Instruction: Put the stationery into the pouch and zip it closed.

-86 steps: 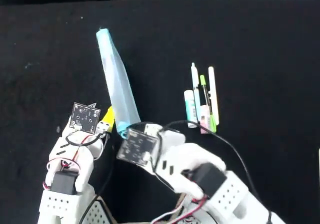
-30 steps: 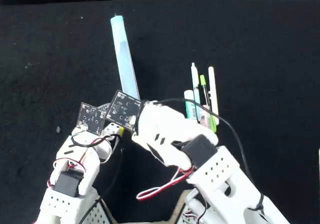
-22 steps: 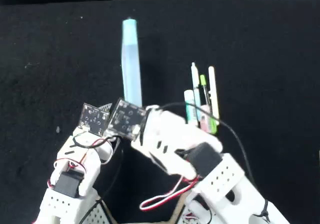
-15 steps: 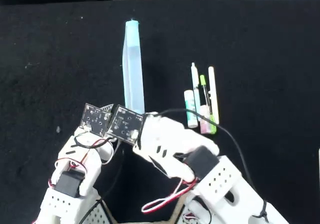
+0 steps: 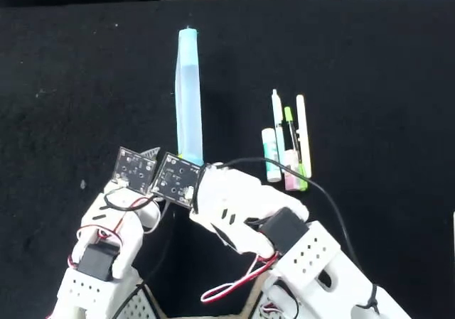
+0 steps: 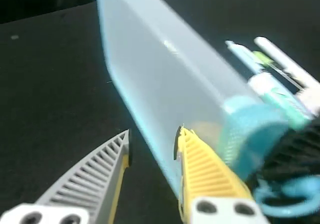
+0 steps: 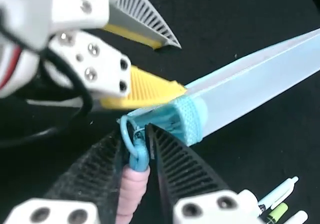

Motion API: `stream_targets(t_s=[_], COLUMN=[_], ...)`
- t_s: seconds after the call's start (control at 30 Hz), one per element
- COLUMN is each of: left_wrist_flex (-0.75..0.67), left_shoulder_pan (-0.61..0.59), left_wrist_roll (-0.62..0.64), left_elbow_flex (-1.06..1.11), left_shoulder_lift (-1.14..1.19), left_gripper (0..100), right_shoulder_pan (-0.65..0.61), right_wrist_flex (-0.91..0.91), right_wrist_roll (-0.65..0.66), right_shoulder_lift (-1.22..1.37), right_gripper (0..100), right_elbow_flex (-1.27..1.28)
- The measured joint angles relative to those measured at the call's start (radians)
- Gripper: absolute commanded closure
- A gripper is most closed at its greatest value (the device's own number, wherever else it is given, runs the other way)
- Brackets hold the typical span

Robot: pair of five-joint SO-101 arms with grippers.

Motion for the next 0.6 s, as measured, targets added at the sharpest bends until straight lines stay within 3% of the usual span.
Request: stream_targets(t_s=[0.3, 0.6], left_wrist_flex=[0.017, 0.310], left_shoulder_pan=[-0.137, -0.146], left_wrist_roll=[0.000, -0.005], left_elbow_flex=[0.000, -0.195], left_shoulder_lift=[0.000, -0.002], left_gripper=[84, 83], right_shoulder_pan=[-0.003, -0.005], right_wrist_flex=[-0.061, -0.195], right_wrist_roll=[-0.025, -0.075], right_shoulder_lift=[0.000, 0.000], right_gripper=[98.7, 98.7], right_elbow_flex=[0.075, 0.124])
